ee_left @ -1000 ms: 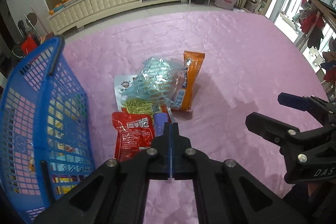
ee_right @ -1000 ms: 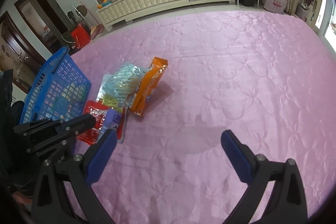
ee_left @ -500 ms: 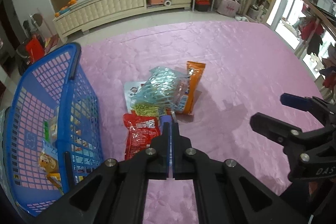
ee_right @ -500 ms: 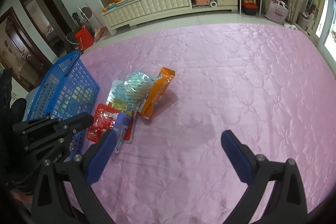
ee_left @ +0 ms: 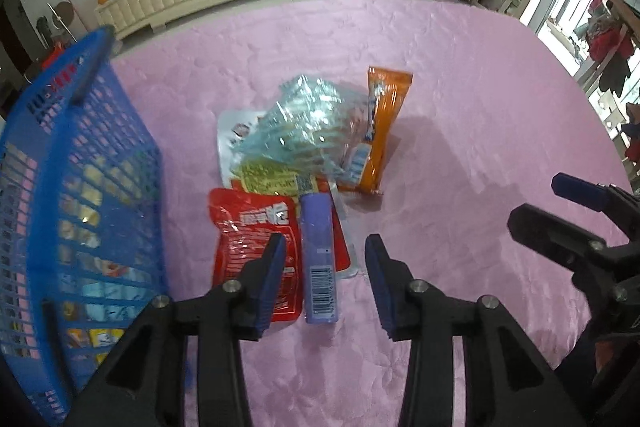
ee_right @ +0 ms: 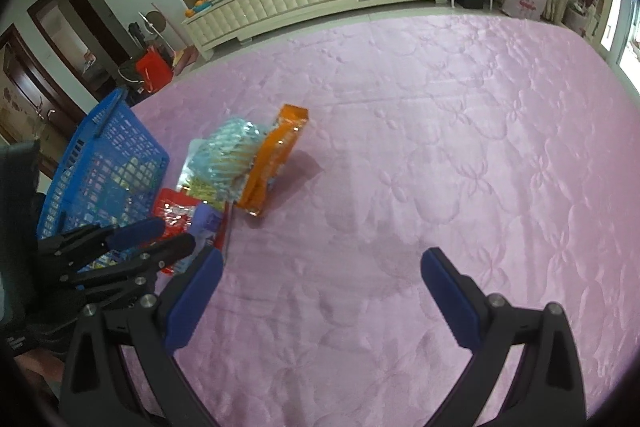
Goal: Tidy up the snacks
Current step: 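Lift the blue tube with the left tool while the right tool approaches the orange bar wrapper, then grasp the orange bar wrapper with the right tool and lift it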
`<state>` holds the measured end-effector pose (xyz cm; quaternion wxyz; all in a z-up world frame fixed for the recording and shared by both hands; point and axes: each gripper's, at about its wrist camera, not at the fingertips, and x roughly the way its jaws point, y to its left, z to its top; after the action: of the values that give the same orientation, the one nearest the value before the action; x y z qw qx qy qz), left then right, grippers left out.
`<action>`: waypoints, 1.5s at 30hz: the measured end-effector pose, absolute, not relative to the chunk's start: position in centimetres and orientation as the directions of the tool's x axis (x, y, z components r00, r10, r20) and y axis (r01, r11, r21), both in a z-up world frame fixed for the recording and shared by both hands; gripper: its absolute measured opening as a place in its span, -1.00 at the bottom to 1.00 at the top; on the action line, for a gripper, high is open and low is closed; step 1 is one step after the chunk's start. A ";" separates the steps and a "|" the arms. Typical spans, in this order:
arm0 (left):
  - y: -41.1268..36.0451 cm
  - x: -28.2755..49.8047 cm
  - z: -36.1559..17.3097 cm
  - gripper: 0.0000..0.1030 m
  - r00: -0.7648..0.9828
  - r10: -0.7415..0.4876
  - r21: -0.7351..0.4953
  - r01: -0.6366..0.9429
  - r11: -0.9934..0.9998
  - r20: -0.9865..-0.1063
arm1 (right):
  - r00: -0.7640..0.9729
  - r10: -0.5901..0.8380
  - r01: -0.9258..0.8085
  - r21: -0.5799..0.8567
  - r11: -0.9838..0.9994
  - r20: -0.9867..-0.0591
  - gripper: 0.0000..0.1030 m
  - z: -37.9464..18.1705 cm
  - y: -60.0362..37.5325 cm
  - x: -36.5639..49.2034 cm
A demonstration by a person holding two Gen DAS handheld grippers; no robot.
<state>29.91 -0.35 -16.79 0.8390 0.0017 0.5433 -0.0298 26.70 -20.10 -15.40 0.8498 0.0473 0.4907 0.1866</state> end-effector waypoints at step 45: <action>2.2 31.4 -14.3 -0.65 0.562 0.024 0.002 -0.039 0.999 -0.827 | 0.407 0.397 -0.352 0.260 0.899 -0.823 0.92 -15.9 -15.0 32.8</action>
<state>31.40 2.17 -14.29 0.8838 -0.0082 0.4675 0.0177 32.82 -15.00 -15.93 0.8384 0.0227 0.4968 0.2232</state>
